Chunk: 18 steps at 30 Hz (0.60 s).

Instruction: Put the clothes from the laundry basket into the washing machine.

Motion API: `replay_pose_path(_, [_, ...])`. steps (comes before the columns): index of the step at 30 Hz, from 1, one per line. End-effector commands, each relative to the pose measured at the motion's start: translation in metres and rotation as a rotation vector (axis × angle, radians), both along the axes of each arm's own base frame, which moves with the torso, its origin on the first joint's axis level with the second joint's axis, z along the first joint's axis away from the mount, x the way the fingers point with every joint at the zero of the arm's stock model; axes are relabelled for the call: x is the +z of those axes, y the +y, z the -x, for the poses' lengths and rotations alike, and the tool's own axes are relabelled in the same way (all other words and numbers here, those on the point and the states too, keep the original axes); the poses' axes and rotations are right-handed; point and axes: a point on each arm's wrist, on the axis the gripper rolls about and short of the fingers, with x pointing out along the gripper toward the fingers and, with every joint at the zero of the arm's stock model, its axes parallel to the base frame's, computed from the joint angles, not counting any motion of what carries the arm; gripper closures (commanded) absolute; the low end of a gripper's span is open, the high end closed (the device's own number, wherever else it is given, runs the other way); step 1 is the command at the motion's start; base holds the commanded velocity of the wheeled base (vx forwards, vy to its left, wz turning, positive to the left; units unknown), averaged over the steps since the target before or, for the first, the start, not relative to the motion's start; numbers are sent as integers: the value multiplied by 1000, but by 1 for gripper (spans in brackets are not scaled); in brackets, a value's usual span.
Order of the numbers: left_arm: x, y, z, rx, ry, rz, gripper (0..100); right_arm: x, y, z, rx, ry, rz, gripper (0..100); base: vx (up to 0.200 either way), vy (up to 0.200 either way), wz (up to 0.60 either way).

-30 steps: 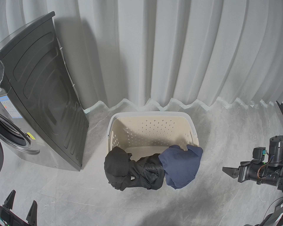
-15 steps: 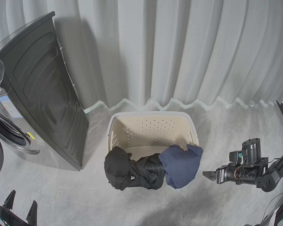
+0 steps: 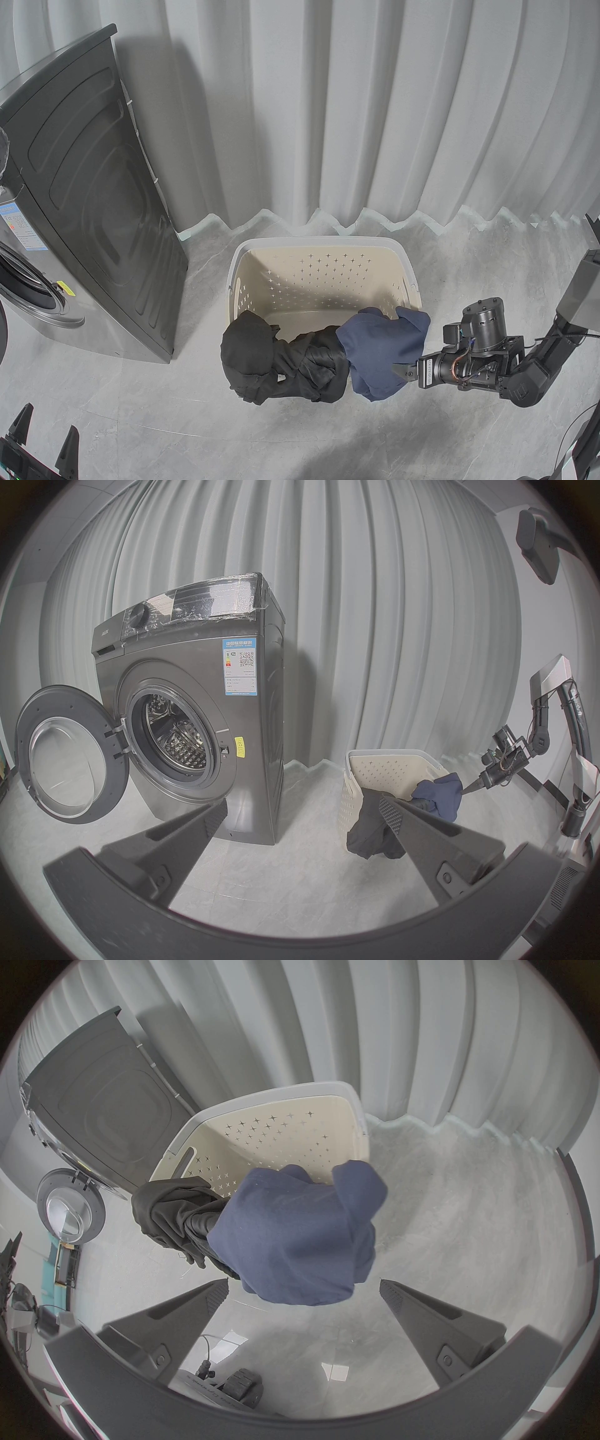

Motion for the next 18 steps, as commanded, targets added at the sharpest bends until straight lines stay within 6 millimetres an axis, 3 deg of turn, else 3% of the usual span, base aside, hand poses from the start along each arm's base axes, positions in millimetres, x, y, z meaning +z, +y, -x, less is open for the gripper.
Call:
replay_pose_path(1, [-5,0,0,0,2,0,0,-11,8,-10,5,15,6,0,0,0,0])
replay_pose_path(7, [-5,0,0,0,3,0,0,-17,12,-25,-47,-17,30,0,0,0,0])
replay_pose_path(18, [-5,0,0,2,3,0,0,-21,15,-33,-56,-21,26,0,0,0,0])
